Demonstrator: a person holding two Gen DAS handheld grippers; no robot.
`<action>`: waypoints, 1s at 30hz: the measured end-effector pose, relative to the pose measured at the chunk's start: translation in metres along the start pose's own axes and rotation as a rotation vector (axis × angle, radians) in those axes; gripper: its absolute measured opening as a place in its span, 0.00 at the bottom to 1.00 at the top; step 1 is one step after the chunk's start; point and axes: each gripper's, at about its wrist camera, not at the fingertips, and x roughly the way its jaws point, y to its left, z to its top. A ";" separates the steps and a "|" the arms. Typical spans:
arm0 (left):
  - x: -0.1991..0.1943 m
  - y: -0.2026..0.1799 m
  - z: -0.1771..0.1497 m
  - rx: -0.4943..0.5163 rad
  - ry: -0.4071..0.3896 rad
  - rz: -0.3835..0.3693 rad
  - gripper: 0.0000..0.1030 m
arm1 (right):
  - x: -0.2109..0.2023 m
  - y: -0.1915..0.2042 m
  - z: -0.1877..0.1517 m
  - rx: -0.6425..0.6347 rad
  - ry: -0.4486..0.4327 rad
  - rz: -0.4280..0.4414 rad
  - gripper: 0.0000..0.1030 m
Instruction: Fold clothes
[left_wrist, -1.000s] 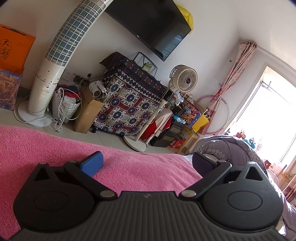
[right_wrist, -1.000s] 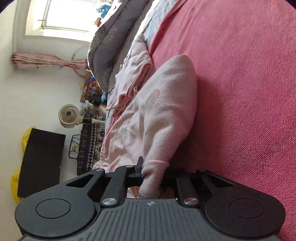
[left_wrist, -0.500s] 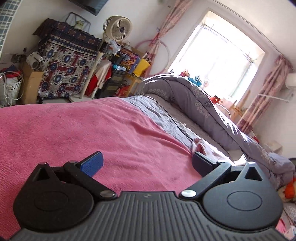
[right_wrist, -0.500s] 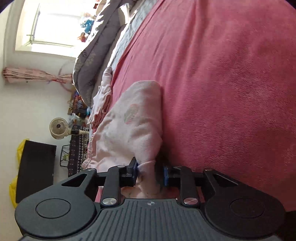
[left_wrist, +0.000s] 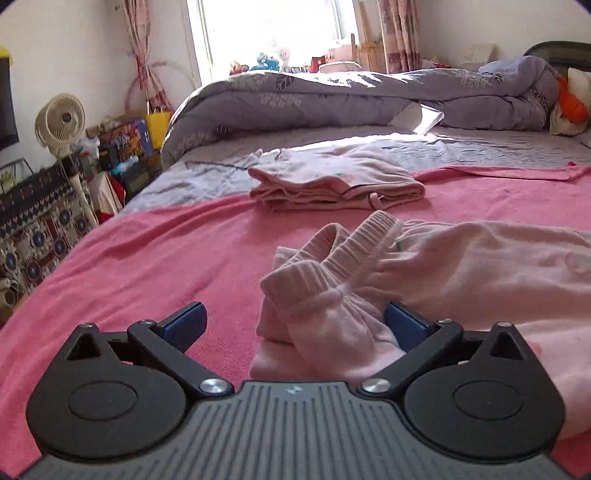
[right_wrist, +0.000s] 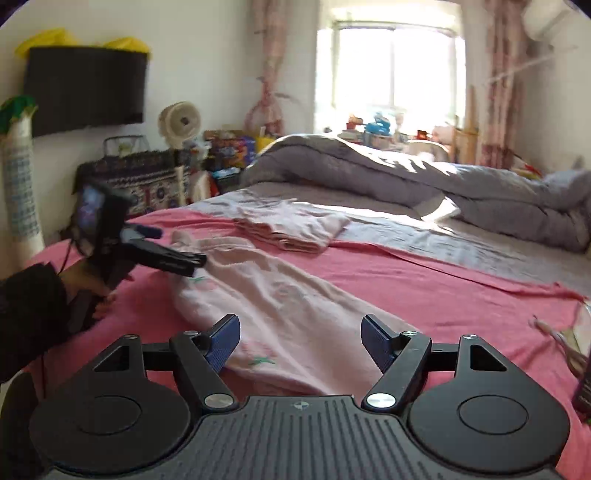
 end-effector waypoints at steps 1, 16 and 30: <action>0.003 0.005 -0.001 -0.027 0.022 -0.009 1.00 | 0.018 0.020 0.001 -0.057 0.018 0.028 0.71; 0.028 0.039 -0.011 -0.204 0.171 -0.056 1.00 | 0.018 0.038 -0.039 0.176 0.011 0.104 0.65; 0.026 0.044 -0.006 -0.178 0.202 -0.055 1.00 | 0.042 0.004 -0.043 0.399 0.104 0.303 0.09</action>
